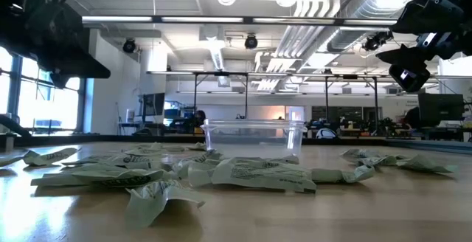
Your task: Pick and place Stevia / Truvia into bins
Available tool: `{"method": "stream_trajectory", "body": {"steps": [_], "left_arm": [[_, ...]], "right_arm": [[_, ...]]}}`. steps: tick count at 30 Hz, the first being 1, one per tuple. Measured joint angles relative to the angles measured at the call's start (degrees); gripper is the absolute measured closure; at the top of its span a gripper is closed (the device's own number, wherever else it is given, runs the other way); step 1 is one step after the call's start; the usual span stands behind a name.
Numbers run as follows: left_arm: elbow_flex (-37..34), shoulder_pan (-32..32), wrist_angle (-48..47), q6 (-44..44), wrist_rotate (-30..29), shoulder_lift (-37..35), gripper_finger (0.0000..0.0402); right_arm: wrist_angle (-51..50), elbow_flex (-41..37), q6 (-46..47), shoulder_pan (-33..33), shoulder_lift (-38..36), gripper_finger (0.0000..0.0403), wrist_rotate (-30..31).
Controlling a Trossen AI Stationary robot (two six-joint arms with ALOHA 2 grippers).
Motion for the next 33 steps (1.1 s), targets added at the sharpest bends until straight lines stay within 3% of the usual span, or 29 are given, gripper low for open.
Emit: {"method": "stream_trajectory", "body": {"steps": [27, 33], "left_arm": [[-0.13, 0.0, 2.1, -0.03, 0.03, 0.02, 0.0339], [-0.13, 0.0, 8.29, -12.86, -0.44, 0.02, 0.0339]], "right_arm": [[0.0, 0.0, 0.0, 0.0, 0.01, 0.0188, 0.0], [0.0, 0.01, 0.0, 0.0, 0.01, 0.0191, 0.0]]}}
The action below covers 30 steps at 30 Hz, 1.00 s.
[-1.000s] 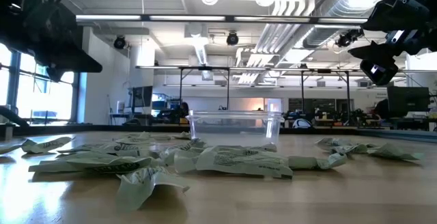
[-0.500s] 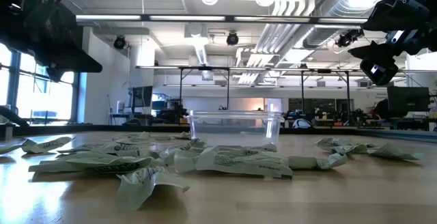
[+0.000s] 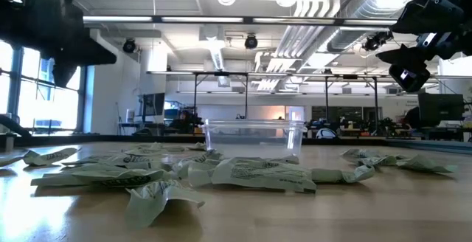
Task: Pick and place Stevia / Truvia into bins
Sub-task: Put the stevia packet into the transparent container
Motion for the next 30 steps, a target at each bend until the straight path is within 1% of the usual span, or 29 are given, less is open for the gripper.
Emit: {"method": "stream_trajectory", "body": {"steps": [2, 4, 6, 8, 10, 16, 19, 21, 23, 25, 26, 27, 28, 29, 30], "left_arm": [[0.02, 0.0, 2.31, -4.31, -2.53, 0.22, 0.0339], [0.02, 0.01, 4.06, -6.31, -3.59, 0.38, 0.0339], [0.03, 0.0, 7.94, -10.21, -3.68, 0.39, 0.0339], [0.07, 0.0, 11.55, -13.39, -3.7, 0.35, 0.0339], [0.07, 0.0, 14.66, -14.13, -3.54, 0.39, 0.0339], [0.07, 0.0, 21.97, -14.59, 0.24, 0.39, 0.0339], [0.07, 0.0, 24.43, -15.19, 0.69, 0.39, 0.0339], [0.07, 0.0, 26.25, -15.34, 0.62, 0.39, 0.0339], [0.09, 0.0, 28.13, -15.46, 0.14, 0.68, 0.0339], [0.09, 0.0, 29.52, -16.31, -2.41, 0.79, 0.0339], [0.09, 0.0, 30.17, -16.98, -2.9, 0.78, 0.0339], [0.14, 0.04, 30.35, -17.13, -2.96, 0.76, 0.0339], [0.16, 0.01, 30.37, -17.07, -2.92, 0.8, 0.0339], [0.17, 0.02, 30.25, -17.05, -2.9, 0.98, 0.0339], [0.17, 0.0, 30.09, -17.05, -2.92, 1.29, 0.0339]], "right_arm": [[0.0, 0.0, -0.96, 0.0, -0.01, 0.0189, 0.18], [-0.01, 0.0, -10.08, -0.03, -0.01, 0.0187, 1.65], [0.01, 0.0, -18.75, -0.02, -0.01, 0.0185, 3.75], [0.01, 0.0, -24.03, -0.02, -0.01, 0.0185, 6.24], [0.01, 0.0, -28.17, -0.02, -0.01, 0.0187, 9.62], [-0.03, -0.01, -34.79, -0.02, -0.01, 0.0192, 19.82], [0.01, 0.0, -35.55, -0.02, -0.01, 0.0189, 22.25], [0.28, 0.0, -31.99, -0.02, -0.01, 0.0187, 22.54], [1.93, 0.0, -24.45, -0.02, 0.01, 0.0185, 22.65], [5.5, 0.0, -13.53, -0.02, 0.01, 0.0185, 23.06], [7.79, 0.0, -6.03, -0.02, 0.01, 0.0186, 24.02], [9.55, 0.03, 0.53, -0.03, -0.01, 0.0188, 25.57], [10.75, 0.04, 5.22, -0.04, -0.03, 0.019, 27.85], [11.73, 0.04, 6.9, -0.04, -0.01, 0.0192, 30.07], [12.91, 0.02, 5.9, -0.04, 0.01, 0.0193, 31.63]]}}
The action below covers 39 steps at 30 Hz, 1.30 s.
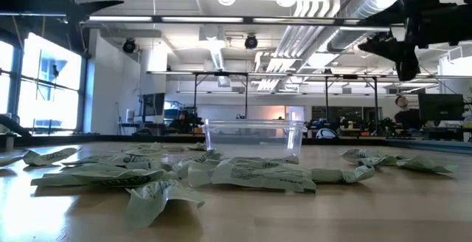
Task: Pick and place Stevia / Truvia into bins
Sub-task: Put the stevia packet into the transparent container
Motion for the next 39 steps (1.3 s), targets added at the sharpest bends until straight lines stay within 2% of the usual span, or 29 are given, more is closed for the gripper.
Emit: {"method": "stream_trajectory", "body": {"steps": [2, 6, 12, 15, 18, 21, 24, 27, 29, 31, 35, 39], "left_arm": [[0.0, 0.01, 0.08, 0.04, 0.07, 0.84, 0.0339], [0.0, 0.02, 0.22, 1.06, 0.72, 2.79, 0.0339], [0.0, 0.02, 0.24, 2.91, 2.38, 5.17, 0.0339], [0.0, 0.02, 0.69, 2.93, 3.17, 5.8, 0.0339], [0.0, 0.01, 0.68, 3.27, 0.98, 6.09, 0.0339], [0.0, 0.02, 0.95, 3.53, -1.4, 6.34, 0.0339], [0.0, 0.02, 2.84, 4.31, -1.57, 6.51, 0.0339], [0.0, 0.02, 4.84, 6.56, -1.74, 7.35, 0.0339], [0.0, 0.02, 4.74, 7.29, -3.32, 8.06, 0.0339], [0.0, 0.02, 4.05, 7.47, -4.43, 9.0, 0.0339], [0.0, 0.02, 2.5, 7.31, -4.7, 11.76, 0.0339], [-0.02, 0.04, 0.51, 7.38, -4.7, 14.36, 0.0339]], "right_arm": [[4.31, 0.0, -2.51, 0.0, 0.0, 0.0196, 1.53], [13.88, 0.01, -1.81, -0.46, -0.01, 0.0201, 3.59], [20.69, 0.02, -1.28, -1.93, -0.02, 0.0202, 5.64], [20.13, 0.02, 1.98, -3.03, 0.15, 0.0202, 3.05], [19.3, 0.02, 7.28, -5.22, 2.57, 0.0201, -3.9], [17.14, 1.69, 9.36, -6.29, 9.87, 0.0202, -9.19], [12.78, 7.56, 5.94, -6.29, 20.51, 0.0202, -12.48], [-2.97, 16.86, -3.79, -7.26, 30.63, 0.0202, -13.34], [-16.03, 22.78, -9.05, -9.77, 37.31, 0.0202, -13.46], [-24.62, 27.36, -15.72, -13.25, 43.64, 0.0202, -16.26], [-28.45, 35.06, -29.67, -19.39, 55.36, 0.0202, -23.82], [-29.44, 42.3, -40.17, -23.03, 64.9, 0.0202, -25.69]]}}
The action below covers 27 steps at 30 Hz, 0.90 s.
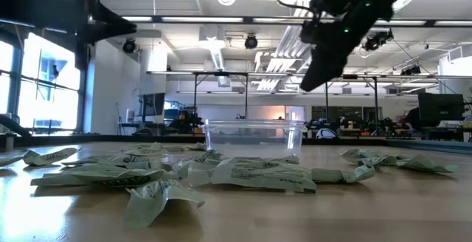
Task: Pick and place Stevia / Truvia into bins
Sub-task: Put the stevia packet into the transparent container
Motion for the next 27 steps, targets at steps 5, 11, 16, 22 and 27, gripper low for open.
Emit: {"method": "stream_trajectory", "body": {"steps": [5, 11, 16, 22, 27], "left_arm": [[0.0, 0.0, -3.39, -1.5, -0.02, 1.82, 0.0339], [0.0, 0.61, -6.05, -1.65, -1.01, 2.52, 0.0339], [-0.02, 8.3, -10.92, -2.33, 2.99, 2.47, 0.0339], [-0.02, 23.61, -12.35, 0.58, 19.94, 2.47, 0.0339], [-0.02, 35.79, -12.36, 4.29, 32.13, 2.75, 0.0339]], "right_arm": [[-2.6, 6.84, -6.29, -2.12, 7.51, 0.0202, -1.16], [-3.22, 12.61, -12.05, -4.09, 15.39, 0.0202, -2.8], [-4.59, 21.05, -13.37, -6.27, 24.98, 0.0202, -4.09], [-11.43, 32.47, -17.85, -8.69, 34.43, 0.0202, -3.84], [-16.24, 35.47, -23.36, -10.36, 39.02, 0.0202, -3.93]]}}
